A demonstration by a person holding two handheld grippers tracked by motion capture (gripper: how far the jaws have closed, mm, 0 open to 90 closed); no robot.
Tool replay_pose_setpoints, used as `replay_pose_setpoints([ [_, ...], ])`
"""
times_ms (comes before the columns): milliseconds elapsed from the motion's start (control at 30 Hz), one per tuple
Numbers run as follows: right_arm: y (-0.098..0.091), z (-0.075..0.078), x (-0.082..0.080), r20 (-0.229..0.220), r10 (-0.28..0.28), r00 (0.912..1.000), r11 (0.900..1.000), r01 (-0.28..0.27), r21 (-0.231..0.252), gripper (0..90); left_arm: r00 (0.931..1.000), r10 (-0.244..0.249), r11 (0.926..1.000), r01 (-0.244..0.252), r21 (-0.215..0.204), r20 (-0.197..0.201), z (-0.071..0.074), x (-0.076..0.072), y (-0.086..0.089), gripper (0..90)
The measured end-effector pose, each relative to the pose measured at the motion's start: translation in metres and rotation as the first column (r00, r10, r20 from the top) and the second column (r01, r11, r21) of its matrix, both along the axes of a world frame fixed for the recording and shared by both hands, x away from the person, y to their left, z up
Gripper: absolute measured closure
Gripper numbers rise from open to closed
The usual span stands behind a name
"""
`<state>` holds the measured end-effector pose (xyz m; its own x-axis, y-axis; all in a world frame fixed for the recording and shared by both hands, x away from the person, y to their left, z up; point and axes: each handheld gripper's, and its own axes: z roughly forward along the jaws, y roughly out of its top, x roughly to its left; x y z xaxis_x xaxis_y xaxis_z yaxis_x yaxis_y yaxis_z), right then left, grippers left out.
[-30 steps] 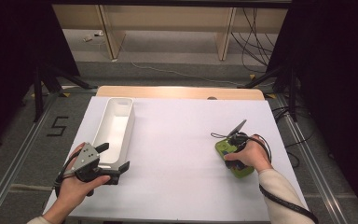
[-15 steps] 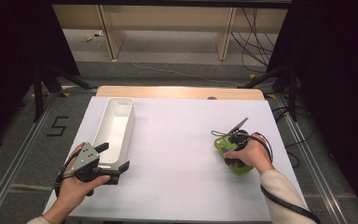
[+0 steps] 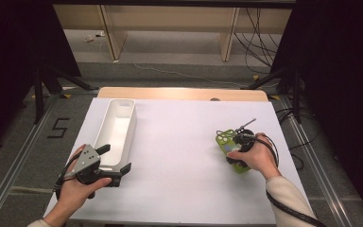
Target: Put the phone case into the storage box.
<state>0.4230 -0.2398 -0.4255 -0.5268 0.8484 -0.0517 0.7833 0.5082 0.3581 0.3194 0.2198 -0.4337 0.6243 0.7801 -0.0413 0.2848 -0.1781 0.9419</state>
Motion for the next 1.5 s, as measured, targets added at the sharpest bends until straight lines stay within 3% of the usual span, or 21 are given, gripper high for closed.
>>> replay_pose_setpoints([
  [267, -0.004, 0.003, -0.008, 0.082, -0.001, 0.9966, 0.9991, -0.002, 0.042, 16.1, 1.0000, 0.001, 1.0000, -0.001, 0.001, 0.000, 0.000, 0.000, 0.000, 0.2],
  [400, -0.006, 0.003, -0.012, 0.141, 0.006, 0.9900, 0.9977, -0.015, 0.066, 16.0, 1.0000, 0.002, 1.0000, -0.002, 0.000, 0.000, 0.000, 0.000, 0.000, 0.3],
  [733, -0.003, 0.002, -0.019, 0.219, 0.013, 0.9755, 0.9930, -0.038, 0.112, 16.0, 1.0000, 0.004, 1.0000, -0.004, -0.003, 0.001, 0.000, 0.000, 0.000, 0.4],
  [1067, -0.001, -0.001, -0.029, 0.318, 0.012, 0.9480, 0.9805, -0.073, 0.182, 16.0, 1.0000, 0.005, 1.0000, -0.005, -0.005, 0.001, 0.000, 0.000, 0.000, 0.6],
  [1133, 0.000, -0.003, -0.032, 0.353, 0.011, 0.9354, 0.9726, -0.092, 0.213, 16.0, 1.0000, 0.005, 1.0000, -0.005, -0.005, 0.001, 0.000, 0.000, 0.000, 0.7],
  [1200, 0.001, -0.003, -0.033, 0.362, 0.009, 0.9323, 0.9702, -0.095, 0.223, 16.0, 1.0000, 0.005, 1.0000, -0.005, -0.006, 0.000, 0.000, 0.000, 0.000, 0.7],
  [1433, 0.002, -0.007, -0.039, 0.421, 0.013, 0.9067, 0.9479, -0.145, 0.283, 15.9, 1.0000, 0.003, 1.0000, -0.003, -0.007, -0.001, 0.000, 0.000, 0.000, 0.9],
  [1500, 0.002, -0.007, -0.039, 0.427, 0.009, 0.9040, 0.9449, -0.147, 0.292, 15.9, 1.0000, 0.003, 0.9999, -0.003, -0.010, -0.002, 0.000, 0.000, 0.000, 1.0],
])
